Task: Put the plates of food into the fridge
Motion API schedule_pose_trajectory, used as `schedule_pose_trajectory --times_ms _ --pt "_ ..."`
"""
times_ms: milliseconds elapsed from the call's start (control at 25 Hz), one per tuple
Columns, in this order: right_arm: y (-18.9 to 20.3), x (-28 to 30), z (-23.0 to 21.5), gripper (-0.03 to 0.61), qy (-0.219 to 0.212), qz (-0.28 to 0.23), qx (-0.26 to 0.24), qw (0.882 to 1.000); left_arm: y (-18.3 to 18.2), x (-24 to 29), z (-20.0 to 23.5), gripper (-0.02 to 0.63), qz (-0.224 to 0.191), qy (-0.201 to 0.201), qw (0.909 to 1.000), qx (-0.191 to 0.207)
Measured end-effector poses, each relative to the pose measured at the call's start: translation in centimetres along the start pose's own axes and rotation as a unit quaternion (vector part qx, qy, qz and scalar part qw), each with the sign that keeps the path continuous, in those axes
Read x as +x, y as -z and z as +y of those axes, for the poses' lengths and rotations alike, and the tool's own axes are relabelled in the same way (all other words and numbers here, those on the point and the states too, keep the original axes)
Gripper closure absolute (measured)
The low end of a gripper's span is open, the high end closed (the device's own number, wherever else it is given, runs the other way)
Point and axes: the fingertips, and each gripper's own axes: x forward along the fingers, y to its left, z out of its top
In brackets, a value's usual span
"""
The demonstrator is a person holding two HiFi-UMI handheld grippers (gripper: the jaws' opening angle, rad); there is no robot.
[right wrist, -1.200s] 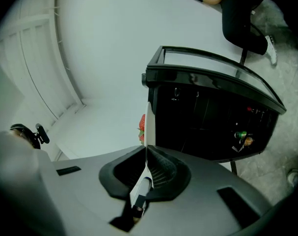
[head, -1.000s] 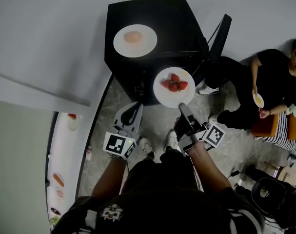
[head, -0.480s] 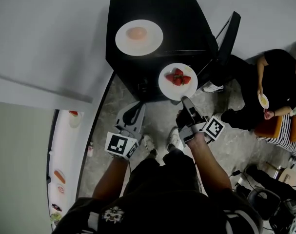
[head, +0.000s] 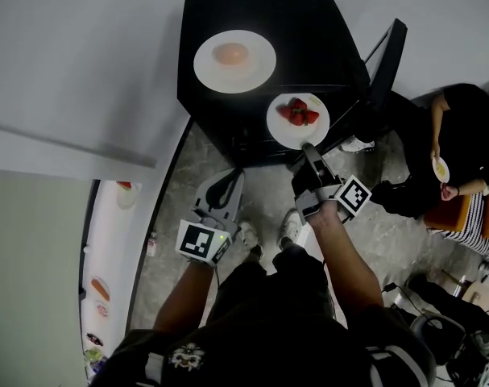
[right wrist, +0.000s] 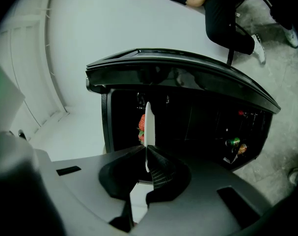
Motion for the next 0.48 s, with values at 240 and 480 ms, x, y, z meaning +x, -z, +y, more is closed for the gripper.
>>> schedule_pose_trajectory --times_ms 240,480 --pt "-0.3 0.5 -0.5 0.548 0.005 -0.011 0.010 1.000 -0.3 -1.0 0.0 0.581 -0.003 -0.012 0.9999 -0.005" --pt "-1.2 2.1 -0.5 0.547 0.004 -0.029 0.012 1.000 0.2 -1.3 0.0 0.581 0.000 -0.017 0.9999 0.000"
